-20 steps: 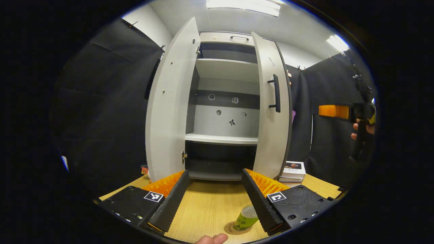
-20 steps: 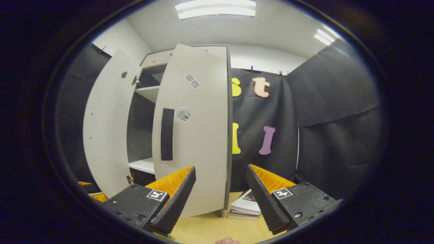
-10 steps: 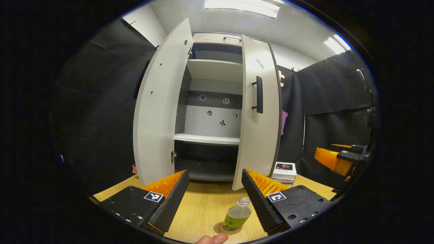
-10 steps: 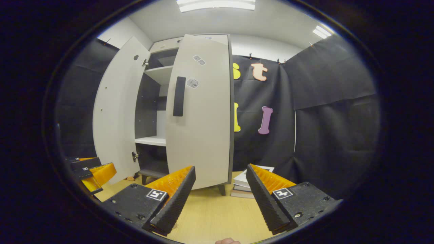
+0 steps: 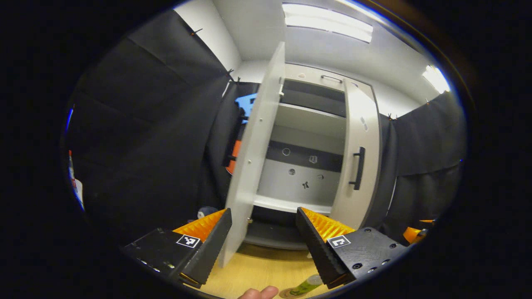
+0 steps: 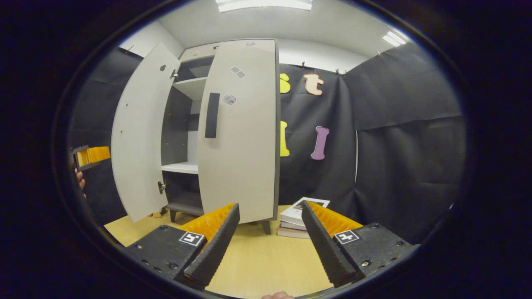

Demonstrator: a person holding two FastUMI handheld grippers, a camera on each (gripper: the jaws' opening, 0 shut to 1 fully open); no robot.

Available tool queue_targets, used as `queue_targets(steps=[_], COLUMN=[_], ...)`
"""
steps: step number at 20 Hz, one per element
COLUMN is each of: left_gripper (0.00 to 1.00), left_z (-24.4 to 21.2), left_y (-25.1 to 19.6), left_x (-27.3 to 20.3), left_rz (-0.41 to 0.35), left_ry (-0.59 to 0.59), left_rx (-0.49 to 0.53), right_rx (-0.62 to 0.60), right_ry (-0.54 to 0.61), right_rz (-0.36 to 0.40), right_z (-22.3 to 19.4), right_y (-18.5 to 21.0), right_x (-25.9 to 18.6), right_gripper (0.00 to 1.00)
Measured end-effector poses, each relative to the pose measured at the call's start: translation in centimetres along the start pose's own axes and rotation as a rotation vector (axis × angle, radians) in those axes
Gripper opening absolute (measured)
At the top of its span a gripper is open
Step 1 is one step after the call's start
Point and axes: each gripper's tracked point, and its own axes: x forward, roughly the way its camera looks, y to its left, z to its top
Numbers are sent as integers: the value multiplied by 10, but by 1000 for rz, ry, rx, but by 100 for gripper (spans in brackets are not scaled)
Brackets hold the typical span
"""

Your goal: Grasp the bottle in the cabinet with the left hand and place it on the coaster, then close the right door with the right hand and the left door with the left hand.

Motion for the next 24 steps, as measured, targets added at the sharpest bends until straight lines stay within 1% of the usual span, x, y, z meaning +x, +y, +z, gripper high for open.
queue_targets(steps=[1, 2, 3, 4, 5, 7, 9, 10, 11, 12, 15, 16, 17, 18, 19, 20, 21, 22, 23, 24], left_gripper=[95, 95, 100, 100, 95, 95, 95, 100, 95, 95, 95, 100, 95, 93, 100, 92, 92, 99, 92, 92], left_z=[14, 29, 44, 56, 63, 70, 71, 69, 66, 61, 65, 63, 63, 63, 64, 65, 65, 63, 61, 60], left_y=[27, 52, 74, 90, 102, 121, 123, 125, 126, 122, 121, 122, 120, 116, 113, 108, 103, 97, 92, 86], left_x=[12, 25, 38, 52, 66, 89, 110, 121, 127, 135, 130, 128, 128, 127, 126, 127, 128, 128, 128, 129], left_rz=[55, 93, 129, 151, 169, 155, 148, 142, 147, 145, 142, 145, 151, 160, 165, 159, 144, 124, 106, 85], left_ry=[-24, -54, -79, -94, -92, -83, -78, -75, -62, -43, -73, -81, -91, -98, -106, -109, -106, -98, -86, -78], left_rx=[7, 13, 10, 2, -20, -82, -100, -85, -74, -69, -85, -98, -108, -109, -96, -82, -79, -84, -95, -101], right_rx=[8, 15, 18, 17, 15, 11, 10, 10, 13, 15, 16, 15, 13, 15, 20, 26, 31, 32, 29, 26], right_ry=[-5, 0, 8, 9, 10, 13, 8, 2, 0, -3, -5, -2, -1, 0, 0, -5, -15, -23, -28, -29], right_rz=[2, 8, 13, 16, 14, 10, -11, -23, -31, -39, -64, -67, -67, -69, -65, -56, -51, -51, -54, -58], right_z=[0, -3, -6, -8, -7, -7, -4, -2, -1, 1, 3, 2, 3, 4, 5, 7, 10, 12, 13, 13], right_y=[2, 5, 7, 8, 7, 3, -5, -9, -12, -15, -26, -27, -28, -29, -28, -26, -25, -26, -27, -29], right_x=[0, -1, -1, -1, -1, 1, 3, 5, 6, 7, 12, 13, 16, 18, 20, 22, 23, 24, 24, 25], right_gripper=[99, 99, 99, 99, 99, 99, 99, 94, 99, 99, 99, 99, 99, 99, 99, 94, 99, 94, 99, 99])
